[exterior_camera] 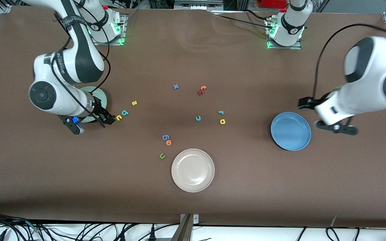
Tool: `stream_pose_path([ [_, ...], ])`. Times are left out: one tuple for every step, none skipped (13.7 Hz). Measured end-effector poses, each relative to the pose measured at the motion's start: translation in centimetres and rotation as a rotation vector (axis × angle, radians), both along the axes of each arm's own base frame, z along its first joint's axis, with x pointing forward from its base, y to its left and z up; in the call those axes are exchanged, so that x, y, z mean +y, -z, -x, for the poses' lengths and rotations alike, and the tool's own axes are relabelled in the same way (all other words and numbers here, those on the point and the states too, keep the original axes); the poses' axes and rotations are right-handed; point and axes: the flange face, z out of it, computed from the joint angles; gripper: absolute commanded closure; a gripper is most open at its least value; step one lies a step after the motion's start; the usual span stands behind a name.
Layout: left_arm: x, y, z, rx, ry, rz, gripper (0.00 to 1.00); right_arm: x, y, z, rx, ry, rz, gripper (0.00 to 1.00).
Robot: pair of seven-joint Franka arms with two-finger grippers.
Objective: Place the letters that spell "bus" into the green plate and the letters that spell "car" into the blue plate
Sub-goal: 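Lower both grippers onto yellow letters beside the green plate and center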
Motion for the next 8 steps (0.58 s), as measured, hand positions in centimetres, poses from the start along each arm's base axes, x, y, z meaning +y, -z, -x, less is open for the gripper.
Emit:
stream_pose_path([
  [-2.0, 1.5, -0.8, -0.027, -0.025, 0.035, 0.00, 0.2, 1.7, 0.7, -0.003, 0.010, 0.003, 0.01],
  [-4.0, 3.1, -1.2, -0.038, -0.037, 0.051, 0.00, 0.4, 3.4, 1.5, -0.010, 0.021, 0.005, 0.01],
  [-5.9, 4.8, -1.4, -0.042, -0.044, 0.051, 0.00, 0.6, 5.1, 2.4, -0.015, 0.031, 0.007, 0.01],
  [-7.6, 6.3, -1.4, -0.046, -0.051, 0.049, 0.00, 1.0, 6.5, 3.4, -0.014, 0.044, 0.011, 0.01],
  [-9.3, 7.9, -1.4, -0.051, -0.057, 0.046, 0.00, 1.6, 7.9, 4.4, -0.016, 0.055, 0.015, 0.01],
  [-11.2, 9.5, -1.3, -0.054, -0.071, 0.042, 0.00, 2.3, 9.3, 5.4, -0.031, 0.058, 0.013, 0.01],
  [-13.0, 11.0, -1.0, -0.058, -0.096, 0.037, 0.00, 2.8, 10.6, 6.5, -0.055, 0.059, 0.010, 0.01],
  [-15.0, 12.5, -0.6, -0.067, -0.127, 0.033, 0.00, 3.0, 12.0, 7.6, -0.080, 0.065, 0.009, 0.01],
])
